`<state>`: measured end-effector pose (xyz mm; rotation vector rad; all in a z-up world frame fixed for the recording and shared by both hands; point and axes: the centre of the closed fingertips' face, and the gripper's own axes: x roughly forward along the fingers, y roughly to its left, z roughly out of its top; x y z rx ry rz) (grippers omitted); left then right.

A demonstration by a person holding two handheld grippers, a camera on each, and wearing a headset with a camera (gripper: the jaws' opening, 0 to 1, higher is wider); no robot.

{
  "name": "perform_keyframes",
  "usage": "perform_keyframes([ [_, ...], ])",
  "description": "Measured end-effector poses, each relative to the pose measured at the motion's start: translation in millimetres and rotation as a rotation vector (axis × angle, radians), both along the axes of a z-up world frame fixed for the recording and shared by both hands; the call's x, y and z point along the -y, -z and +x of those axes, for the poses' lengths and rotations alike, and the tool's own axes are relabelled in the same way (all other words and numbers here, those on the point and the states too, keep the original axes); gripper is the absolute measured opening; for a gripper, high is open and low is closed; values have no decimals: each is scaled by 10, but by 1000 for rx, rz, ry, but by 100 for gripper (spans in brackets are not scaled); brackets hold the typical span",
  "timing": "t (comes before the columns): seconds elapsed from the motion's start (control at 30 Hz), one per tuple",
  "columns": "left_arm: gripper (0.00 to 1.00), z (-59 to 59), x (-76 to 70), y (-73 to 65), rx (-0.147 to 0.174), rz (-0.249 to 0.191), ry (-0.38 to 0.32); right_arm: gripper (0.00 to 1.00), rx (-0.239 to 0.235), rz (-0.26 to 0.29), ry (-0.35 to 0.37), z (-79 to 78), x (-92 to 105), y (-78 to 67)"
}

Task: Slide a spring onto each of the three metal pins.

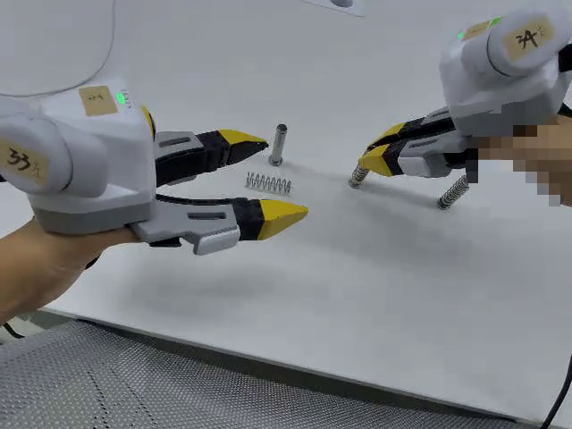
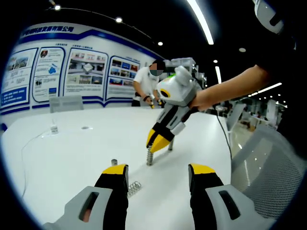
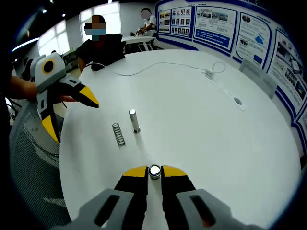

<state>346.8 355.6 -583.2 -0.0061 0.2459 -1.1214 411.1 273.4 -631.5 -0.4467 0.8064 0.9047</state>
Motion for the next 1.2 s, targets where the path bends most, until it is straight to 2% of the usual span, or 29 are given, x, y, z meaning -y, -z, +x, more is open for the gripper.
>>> perform_keyframes([
  [0.1, 52, -2, -4, 18, -2, 8, 2, 11, -15, 0, 18, -9, 6, 17],
  [0.2, 51, 3, -1, 7, 2, 4, 1, 11, -10, -6, 13, -15, -4, 19],
  [0.3, 51, 6, 7, -41, 5, -18, -2, 11, -10, -21, 5, -36, -14, 41],
  [0.5, 51, -2, -3, -32, 6, -8, -1, 11, 4, -34, -17, -43, -20, 46],
  [0.73, 51, -32, -17, -12, 9, 8, 6, 13, 4, -11, 0, -33, 22, 21],
  [0.87, 52, -88, -7, 15, 15, 34, 25, 15, 36, 0, 3, -6, 39, -64],
  [1.03, 53, -94, -4, 14, 16, 37, 29, 16, 85, 38, 6, 25, 7, -235],
  [1.2, 53, -99, -42, -2, 20, 41, 23, 16, 117, 40, -12, 7, -56, -330],
])
